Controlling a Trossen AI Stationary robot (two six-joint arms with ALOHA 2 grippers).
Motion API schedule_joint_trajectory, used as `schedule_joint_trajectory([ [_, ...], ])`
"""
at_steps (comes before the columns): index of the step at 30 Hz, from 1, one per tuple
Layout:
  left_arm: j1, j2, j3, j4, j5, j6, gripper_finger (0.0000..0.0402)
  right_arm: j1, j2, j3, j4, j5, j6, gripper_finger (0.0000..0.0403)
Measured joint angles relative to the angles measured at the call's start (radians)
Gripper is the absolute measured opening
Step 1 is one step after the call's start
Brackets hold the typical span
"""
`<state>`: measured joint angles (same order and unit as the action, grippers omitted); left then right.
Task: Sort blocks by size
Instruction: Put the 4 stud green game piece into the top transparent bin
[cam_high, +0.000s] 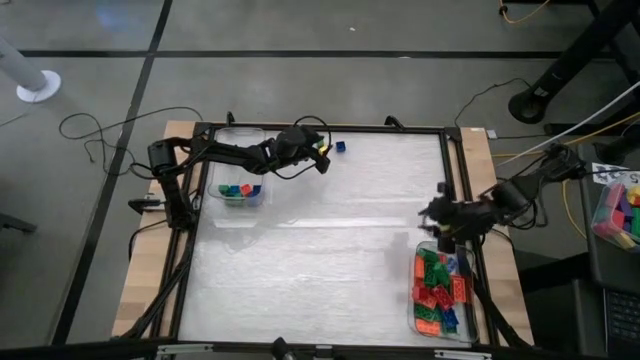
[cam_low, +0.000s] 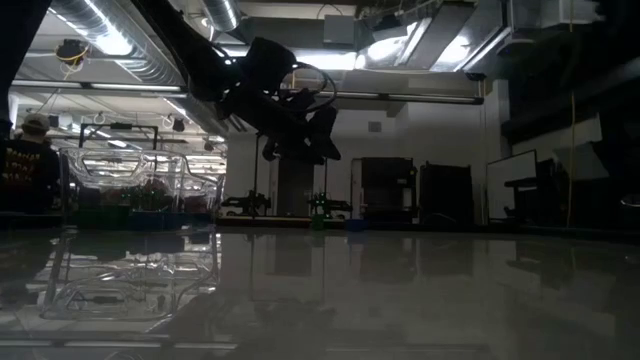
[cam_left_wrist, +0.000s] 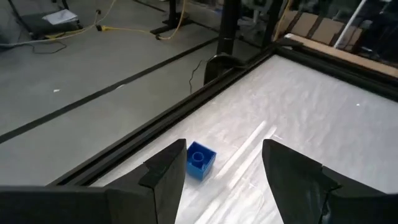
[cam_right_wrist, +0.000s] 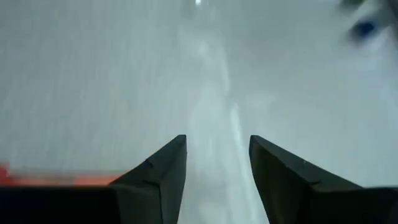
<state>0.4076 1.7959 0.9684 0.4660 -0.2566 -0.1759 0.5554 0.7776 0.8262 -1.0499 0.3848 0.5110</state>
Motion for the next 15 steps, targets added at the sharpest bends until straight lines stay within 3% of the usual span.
schedule_joint_trajectory([
  [3, 0.000, 0.018, 0.017, -0.013, -0.043, -0.001, 0.0198, 0.000, -0.083, -0.037, 0.106, 0.092, -0.077, 0.0175],
  [8, 0.007, 0.059, 0.092, -0.055, -0.127, -0.004, 0.0198, 0.000, -0.196, -0.133, 0.333, 0.103, -0.228, 0.0175],
  [15, 0.035, 0.130, 0.273, -0.434, -0.233, -0.198, 0.0198, -0.001, -0.317, -0.282, 0.542, 0.171, -0.255, 0.0175],
])
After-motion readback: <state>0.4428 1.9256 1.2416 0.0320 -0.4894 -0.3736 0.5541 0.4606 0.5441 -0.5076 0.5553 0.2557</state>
